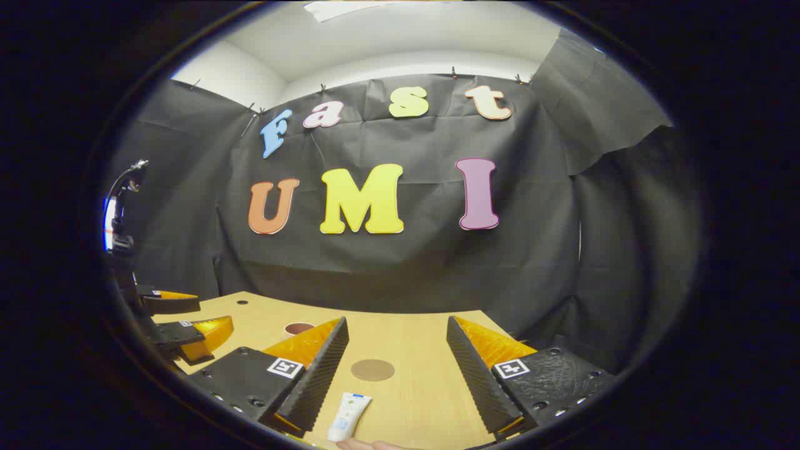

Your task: Put the toothbrush and toothpaste on the desktop into the cup, then pick up the cup and place it on the coaster on the desktop.

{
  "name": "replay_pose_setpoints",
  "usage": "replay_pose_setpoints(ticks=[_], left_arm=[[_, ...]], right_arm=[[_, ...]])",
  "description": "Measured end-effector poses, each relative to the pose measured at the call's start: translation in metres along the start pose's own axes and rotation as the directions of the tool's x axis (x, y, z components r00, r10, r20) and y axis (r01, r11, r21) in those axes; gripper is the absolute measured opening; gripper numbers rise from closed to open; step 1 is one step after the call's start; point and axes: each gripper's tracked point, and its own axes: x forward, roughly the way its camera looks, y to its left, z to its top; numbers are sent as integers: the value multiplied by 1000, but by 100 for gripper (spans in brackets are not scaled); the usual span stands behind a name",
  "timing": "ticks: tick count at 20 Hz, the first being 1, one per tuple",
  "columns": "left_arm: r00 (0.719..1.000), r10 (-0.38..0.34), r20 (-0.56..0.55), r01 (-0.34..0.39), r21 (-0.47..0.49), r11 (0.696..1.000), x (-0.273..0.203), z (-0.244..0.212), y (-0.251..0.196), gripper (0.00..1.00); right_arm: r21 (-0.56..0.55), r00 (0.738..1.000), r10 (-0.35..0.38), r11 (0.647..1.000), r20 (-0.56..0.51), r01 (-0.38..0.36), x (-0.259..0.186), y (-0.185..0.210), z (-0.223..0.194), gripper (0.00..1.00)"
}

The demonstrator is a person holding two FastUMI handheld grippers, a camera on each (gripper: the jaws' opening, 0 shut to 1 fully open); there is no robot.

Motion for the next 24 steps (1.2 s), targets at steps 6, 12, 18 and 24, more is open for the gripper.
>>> replay_pose_setpoints(ticks=[6, 12, 18, 24], left_arm=[[1000, 21, -12, -21, -6, 1000, 4, -3, 7, 100], [1000, 14, -21, -14, -11, 1000, 2, -4, 5, 100], [996, 7, -87, -9, -25, 1000, 9, -21, 1, 99], [937, -89, -338, 68, -74, 995, 23, -87, -25, 100]], right_arm=[[-2, 1000, -22, 1000, 22, 22, -2, -8, 6, 97], [16, 1000, -17, 1000, 6, 17, 1, -9, 1, 97], [19, 1000, -14, 1000, -6, 14, 4, -9, -3, 97], [33, 999, -5, 999, -45, 6, 10, -6, -14, 95]])
